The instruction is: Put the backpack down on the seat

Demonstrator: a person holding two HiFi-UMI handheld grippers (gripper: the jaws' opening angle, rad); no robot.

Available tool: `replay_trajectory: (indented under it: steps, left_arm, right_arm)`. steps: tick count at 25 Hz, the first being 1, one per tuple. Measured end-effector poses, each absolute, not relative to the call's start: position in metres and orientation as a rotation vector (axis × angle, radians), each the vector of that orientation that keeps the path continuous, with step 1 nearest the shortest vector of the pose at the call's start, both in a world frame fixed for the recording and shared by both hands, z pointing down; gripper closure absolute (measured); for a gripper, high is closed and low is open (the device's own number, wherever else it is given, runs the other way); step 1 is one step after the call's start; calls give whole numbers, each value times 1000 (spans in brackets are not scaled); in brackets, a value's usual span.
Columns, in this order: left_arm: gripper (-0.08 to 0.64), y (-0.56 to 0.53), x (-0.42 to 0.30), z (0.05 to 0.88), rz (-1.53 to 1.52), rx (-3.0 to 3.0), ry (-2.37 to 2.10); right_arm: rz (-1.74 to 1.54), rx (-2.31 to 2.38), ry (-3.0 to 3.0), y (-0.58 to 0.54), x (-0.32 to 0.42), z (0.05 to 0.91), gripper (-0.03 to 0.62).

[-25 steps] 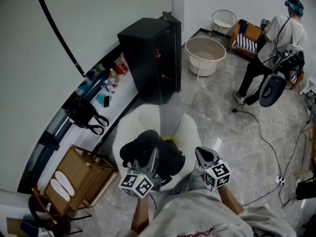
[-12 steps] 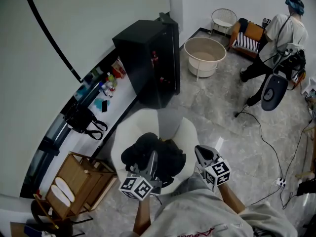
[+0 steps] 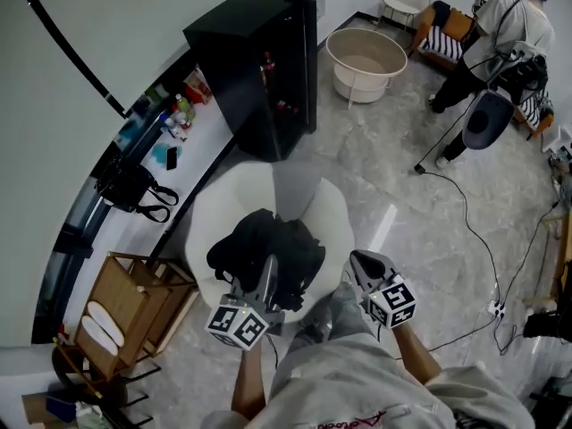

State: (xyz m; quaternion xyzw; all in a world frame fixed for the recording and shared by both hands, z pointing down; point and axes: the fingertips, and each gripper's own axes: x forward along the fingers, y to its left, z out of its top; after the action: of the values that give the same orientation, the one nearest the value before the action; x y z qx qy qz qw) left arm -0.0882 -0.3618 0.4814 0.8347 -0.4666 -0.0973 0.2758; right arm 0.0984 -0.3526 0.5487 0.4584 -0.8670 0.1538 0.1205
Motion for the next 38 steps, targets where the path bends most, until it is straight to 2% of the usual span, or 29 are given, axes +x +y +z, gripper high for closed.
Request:
replay_trajectory:
  steps: [23, 38]
  left_arm:
    - [509, -308, -103, 625, -131, 2002, -1279]
    - [509, -402, -92, 692, -85, 2057, -1259]
  right_arm:
    - [624, 1046, -2434, -327, 74, 671, 565]
    - [666, 1014, -2290, -337, 123, 711, 565]
